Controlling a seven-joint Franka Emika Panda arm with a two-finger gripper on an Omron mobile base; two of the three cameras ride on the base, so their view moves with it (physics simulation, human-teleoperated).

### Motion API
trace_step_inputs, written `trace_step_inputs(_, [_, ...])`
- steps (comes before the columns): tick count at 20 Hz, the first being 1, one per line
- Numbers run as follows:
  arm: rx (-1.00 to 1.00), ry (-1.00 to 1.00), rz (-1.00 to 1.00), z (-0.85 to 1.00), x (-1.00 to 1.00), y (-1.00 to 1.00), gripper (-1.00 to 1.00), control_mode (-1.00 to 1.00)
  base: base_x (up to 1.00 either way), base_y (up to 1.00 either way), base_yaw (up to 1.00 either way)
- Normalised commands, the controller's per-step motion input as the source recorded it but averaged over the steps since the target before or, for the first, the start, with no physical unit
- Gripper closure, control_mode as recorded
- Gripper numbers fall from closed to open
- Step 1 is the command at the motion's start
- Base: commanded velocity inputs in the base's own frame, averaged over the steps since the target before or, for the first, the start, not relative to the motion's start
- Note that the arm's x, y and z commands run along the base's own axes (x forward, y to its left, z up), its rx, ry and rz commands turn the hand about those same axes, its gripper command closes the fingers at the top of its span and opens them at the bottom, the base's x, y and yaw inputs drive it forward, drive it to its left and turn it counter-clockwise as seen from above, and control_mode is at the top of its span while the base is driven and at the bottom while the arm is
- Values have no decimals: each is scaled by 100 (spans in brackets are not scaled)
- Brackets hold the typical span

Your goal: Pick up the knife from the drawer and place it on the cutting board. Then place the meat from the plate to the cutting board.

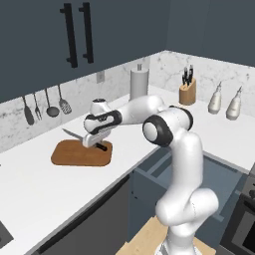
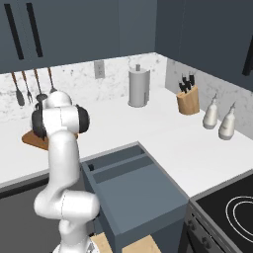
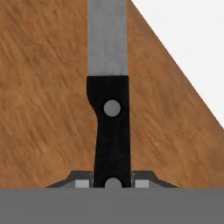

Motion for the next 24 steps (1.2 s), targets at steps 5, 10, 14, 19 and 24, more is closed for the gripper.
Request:
trace_step_inputs(5, [0, -18, 0, -58, -1, 0, -100, -100, 0, 0, 0])
trace_step_inputs(10, [0, -20, 0, -15, 0, 0, -100, -100, 0, 0, 0])
trace_step_inputs(14, [2, -24, 0, 61, -19, -8, -100, -100, 0, 0, 0])
trace_step_inputs(19, [14, -16, -1, 100, -58, -38, -100, -100, 0, 0, 0])
trace_step_inputs(24, [24, 3, -4, 100, -93, -64, -100, -100, 0, 0, 0])
